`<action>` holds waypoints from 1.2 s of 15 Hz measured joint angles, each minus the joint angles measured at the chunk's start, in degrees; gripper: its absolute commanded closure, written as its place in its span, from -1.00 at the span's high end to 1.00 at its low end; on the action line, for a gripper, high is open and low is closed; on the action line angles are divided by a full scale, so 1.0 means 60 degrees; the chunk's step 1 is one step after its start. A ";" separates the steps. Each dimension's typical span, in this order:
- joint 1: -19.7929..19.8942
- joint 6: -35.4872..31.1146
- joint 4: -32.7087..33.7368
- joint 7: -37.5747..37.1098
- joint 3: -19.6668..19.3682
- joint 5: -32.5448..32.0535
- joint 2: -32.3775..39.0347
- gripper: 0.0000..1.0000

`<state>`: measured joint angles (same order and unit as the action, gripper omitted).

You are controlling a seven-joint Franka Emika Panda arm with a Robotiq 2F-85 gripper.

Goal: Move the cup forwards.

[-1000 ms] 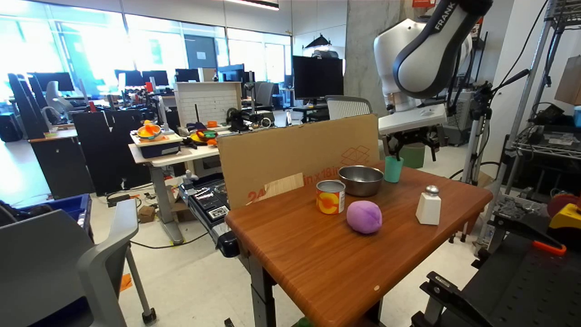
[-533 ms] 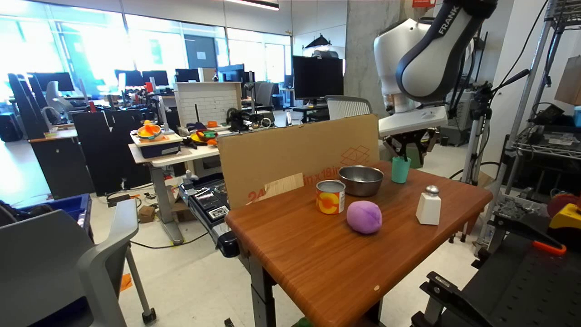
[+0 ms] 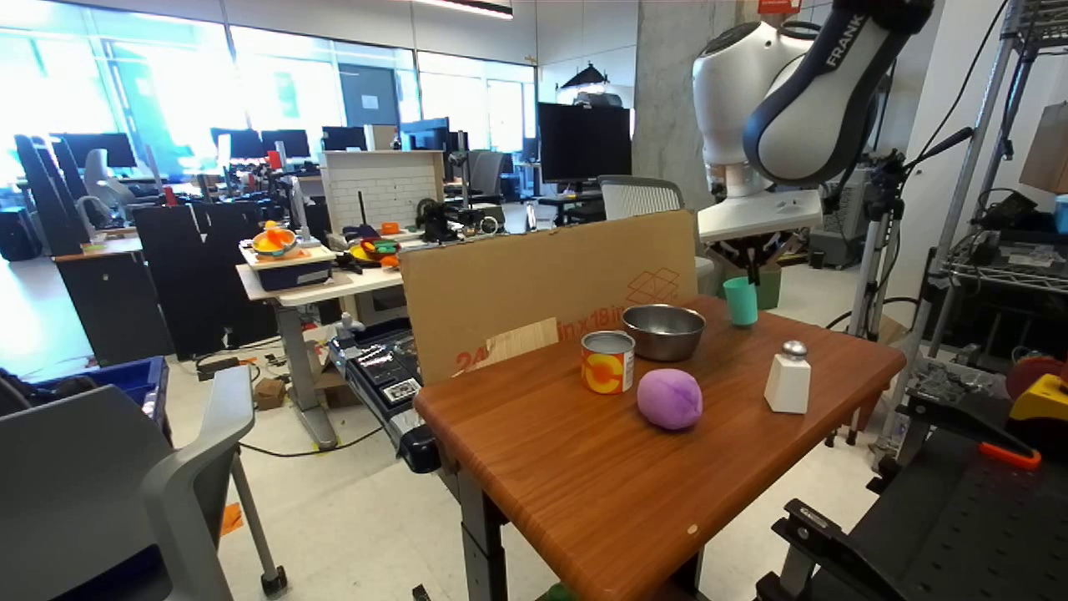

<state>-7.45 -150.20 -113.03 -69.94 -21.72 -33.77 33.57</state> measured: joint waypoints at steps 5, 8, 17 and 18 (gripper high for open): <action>0.0017 -0.0091 -0.0362 0.0032 -0.0057 0.0005 -0.0645 -0.99; 0.0104 -0.0097 -0.1176 0.0277 -0.0054 0.0005 -0.1633 -0.99; 0.0770 -0.1294 -0.3716 -0.1987 -0.0322 -0.3159 -0.4100 -0.99; 0.0765 -0.1348 -0.3824 -0.2574 -0.0493 -0.3780 -0.4136 -0.99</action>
<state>-2.86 -158.29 -135.97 -85.38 -24.68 -56.45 8.75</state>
